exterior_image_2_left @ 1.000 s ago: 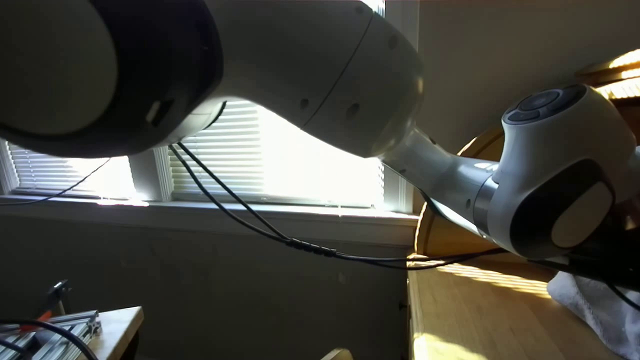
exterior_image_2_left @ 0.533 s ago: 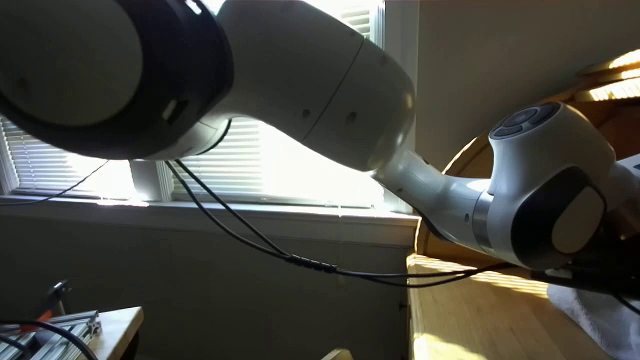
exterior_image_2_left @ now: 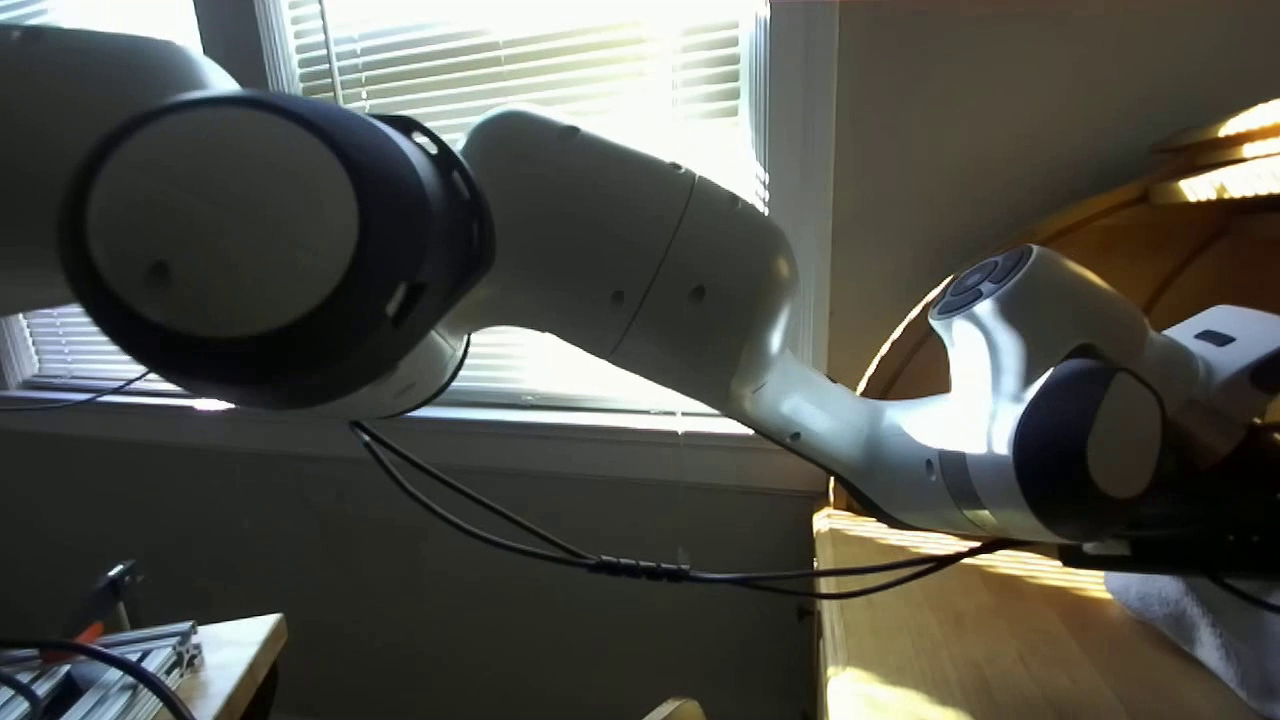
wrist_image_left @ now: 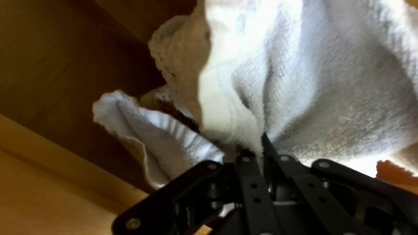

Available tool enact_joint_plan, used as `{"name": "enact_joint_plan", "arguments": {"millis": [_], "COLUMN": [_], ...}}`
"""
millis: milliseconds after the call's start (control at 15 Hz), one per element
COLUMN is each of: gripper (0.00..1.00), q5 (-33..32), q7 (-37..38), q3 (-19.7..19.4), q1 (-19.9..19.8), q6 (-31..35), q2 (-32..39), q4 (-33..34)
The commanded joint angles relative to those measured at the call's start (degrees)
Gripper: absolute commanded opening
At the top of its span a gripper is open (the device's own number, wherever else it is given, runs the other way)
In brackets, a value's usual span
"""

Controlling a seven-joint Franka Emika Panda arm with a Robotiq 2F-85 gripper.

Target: Use the white towel to wipe the desktop.

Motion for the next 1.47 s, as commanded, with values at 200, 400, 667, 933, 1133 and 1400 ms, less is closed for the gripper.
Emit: {"name": "enact_joint_plan", "arguments": {"millis": [200,400,667,933,1133,1400], "gripper": [0.02,0.02,0.02,0.02,0.02,0.02], "q5": [-2.72,-0.04,0.62,0.09,-0.28,-0.50], "q7": [0.64,-0.60,5.89,16.65,23.89,34.18], "q3": [1.60,1.18,-2.49,-8.95,-13.89,-19.96], "q1": [-1.00,-0.49,-1.15,-2.22,-2.96,-2.42], "q6": [-2.49,-5.17,-9.34,-11.89,-13.71,-18.91], "q2": [5.46,4.88,4.51,4.78,4.79,4.87], "q4": [9.53,8.51,8.03,7.91,7.65,6.98]}}
